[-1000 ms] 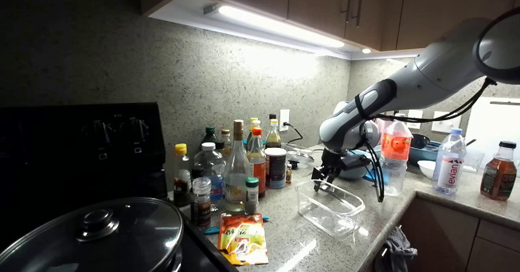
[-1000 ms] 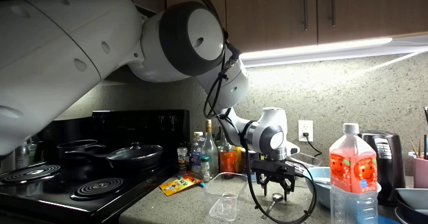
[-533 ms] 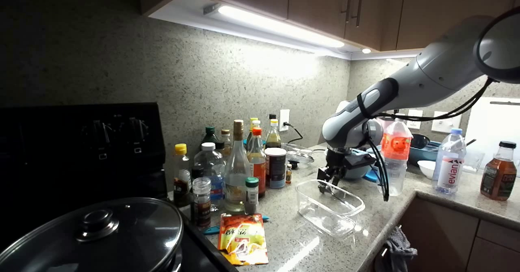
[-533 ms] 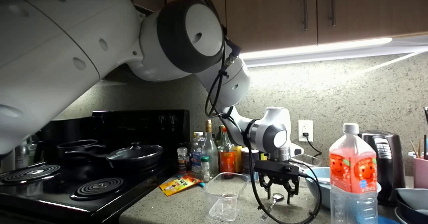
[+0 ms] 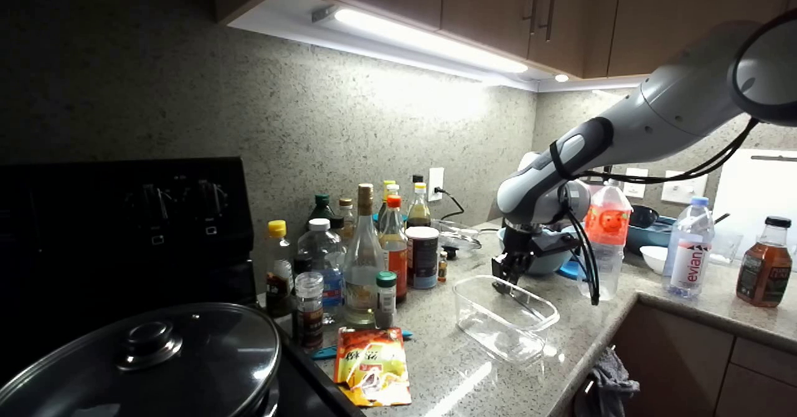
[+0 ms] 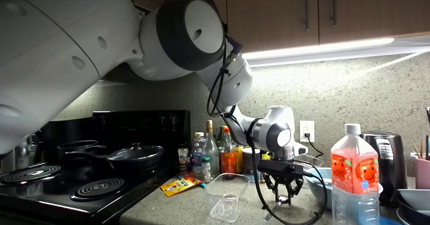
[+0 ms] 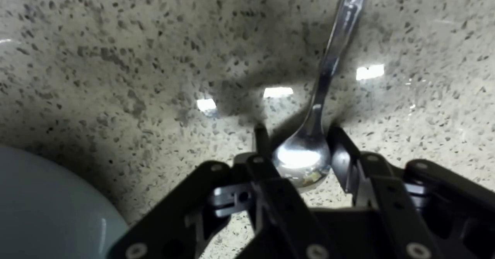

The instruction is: Put the spoon in the transparent bowl, then remove the spoon out of the bowl, then put the spoon back in the bowl

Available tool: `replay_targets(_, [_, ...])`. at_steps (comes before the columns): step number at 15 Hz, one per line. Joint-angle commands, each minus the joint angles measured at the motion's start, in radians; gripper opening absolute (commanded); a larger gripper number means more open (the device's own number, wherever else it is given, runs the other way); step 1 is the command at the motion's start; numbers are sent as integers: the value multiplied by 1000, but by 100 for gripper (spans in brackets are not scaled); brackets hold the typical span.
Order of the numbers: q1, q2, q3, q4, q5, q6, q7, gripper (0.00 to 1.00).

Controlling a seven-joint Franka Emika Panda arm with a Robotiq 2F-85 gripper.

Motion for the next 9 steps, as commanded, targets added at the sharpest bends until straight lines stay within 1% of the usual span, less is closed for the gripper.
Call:
replay_targets(1, [10, -27, -14, -33, -1, -15, 18, 16])
replay_targets(4, [2, -45, 5, -57, 10, 18, -9, 16])
replay_targets(5, [-1, -65, 17, -88, 13, 68, -32, 16])
replay_targets(7, [3, -107, 32, -158, -1, 225, -71, 16])
replay_targets(9, [-5, -142, 60, -217, -2, 352, -90, 16])
